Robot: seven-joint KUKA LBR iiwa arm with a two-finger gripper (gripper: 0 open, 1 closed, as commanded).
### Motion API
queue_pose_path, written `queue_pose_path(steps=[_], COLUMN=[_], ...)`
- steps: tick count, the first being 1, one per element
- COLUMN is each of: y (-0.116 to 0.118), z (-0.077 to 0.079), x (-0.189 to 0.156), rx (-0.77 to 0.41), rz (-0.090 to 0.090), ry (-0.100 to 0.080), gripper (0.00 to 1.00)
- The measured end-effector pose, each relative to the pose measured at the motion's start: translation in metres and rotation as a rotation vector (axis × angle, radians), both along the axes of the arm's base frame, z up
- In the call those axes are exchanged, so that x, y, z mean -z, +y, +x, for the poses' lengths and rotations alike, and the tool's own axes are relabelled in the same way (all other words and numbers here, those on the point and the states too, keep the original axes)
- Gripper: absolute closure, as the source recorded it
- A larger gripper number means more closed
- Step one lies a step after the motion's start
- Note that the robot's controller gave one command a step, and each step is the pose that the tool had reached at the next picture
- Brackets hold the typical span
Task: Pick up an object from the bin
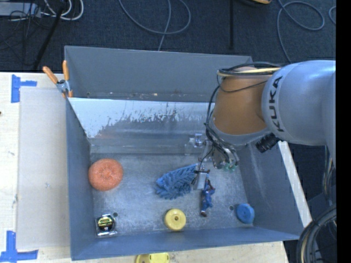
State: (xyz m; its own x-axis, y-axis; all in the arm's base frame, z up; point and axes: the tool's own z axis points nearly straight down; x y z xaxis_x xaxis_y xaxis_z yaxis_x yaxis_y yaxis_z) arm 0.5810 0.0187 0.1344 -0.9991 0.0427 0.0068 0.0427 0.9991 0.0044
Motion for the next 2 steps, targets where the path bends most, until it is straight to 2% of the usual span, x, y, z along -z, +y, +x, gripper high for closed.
queue_pose_path(steps=[1,2], y=[-0.012,0.032], z=[-0.007,-0.023], x=[0.043,0.065], rx=[0.106,0.123], rz=[-0.005,-0.005], ry=[-0.006,-0.003], gripper=[0.0,1.0])
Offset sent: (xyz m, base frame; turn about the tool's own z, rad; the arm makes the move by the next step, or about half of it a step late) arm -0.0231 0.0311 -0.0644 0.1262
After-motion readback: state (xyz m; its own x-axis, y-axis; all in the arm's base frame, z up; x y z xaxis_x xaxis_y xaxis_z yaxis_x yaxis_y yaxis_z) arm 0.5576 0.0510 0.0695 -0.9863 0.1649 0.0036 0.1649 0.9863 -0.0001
